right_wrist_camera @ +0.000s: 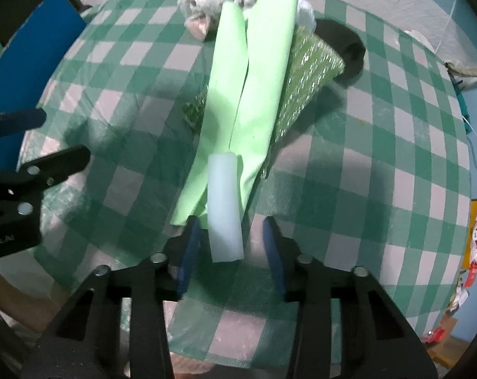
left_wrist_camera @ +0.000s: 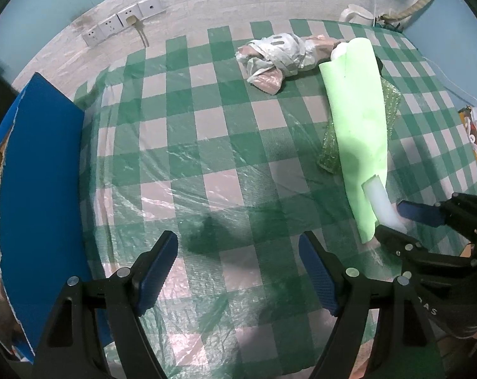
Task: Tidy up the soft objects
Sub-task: 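Move the right gripper back to the pile and grasp the white foam tube, then lift the white foam tube with the right gripper while the left grasps the green foam sheet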
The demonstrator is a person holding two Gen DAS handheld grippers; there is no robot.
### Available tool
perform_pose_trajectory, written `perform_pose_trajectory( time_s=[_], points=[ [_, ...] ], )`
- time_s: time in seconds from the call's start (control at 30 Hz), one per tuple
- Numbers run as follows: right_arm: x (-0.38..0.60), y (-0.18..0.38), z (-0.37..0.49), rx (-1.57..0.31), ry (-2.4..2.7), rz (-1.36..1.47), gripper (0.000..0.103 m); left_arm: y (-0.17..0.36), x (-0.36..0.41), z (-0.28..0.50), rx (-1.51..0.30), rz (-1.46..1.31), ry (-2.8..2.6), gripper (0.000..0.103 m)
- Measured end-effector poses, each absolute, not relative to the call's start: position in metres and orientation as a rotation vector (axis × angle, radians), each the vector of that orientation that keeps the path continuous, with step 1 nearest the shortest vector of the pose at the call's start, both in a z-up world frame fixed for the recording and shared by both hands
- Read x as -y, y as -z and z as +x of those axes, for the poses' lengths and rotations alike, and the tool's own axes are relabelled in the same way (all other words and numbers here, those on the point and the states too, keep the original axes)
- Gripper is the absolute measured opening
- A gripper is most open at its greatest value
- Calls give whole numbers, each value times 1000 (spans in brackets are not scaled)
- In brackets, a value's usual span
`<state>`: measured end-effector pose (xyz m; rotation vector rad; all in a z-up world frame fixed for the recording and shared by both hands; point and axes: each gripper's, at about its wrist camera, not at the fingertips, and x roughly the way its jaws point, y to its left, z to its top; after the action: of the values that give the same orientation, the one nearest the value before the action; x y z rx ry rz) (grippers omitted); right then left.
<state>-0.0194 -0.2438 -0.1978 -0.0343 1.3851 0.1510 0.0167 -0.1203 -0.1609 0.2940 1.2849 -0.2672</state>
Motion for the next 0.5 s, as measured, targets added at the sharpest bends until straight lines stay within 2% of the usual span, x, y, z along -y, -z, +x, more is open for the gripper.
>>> perform_pose_trajectory(
  time_s=[0.03, 0.1, 0.5],
  points=[
    [244, 197, -20, -1372, -151, -38, 33, 162, 121, 17, -1289, 294, 267, 80],
    [244, 196, -20, -1370, -161, -33, 18, 162, 123, 18, -1291, 292, 271, 80],
    [276, 168, -25, -1330, -146, 56, 18, 167, 141, 25, -1296, 287, 294, 80]
  ],
)
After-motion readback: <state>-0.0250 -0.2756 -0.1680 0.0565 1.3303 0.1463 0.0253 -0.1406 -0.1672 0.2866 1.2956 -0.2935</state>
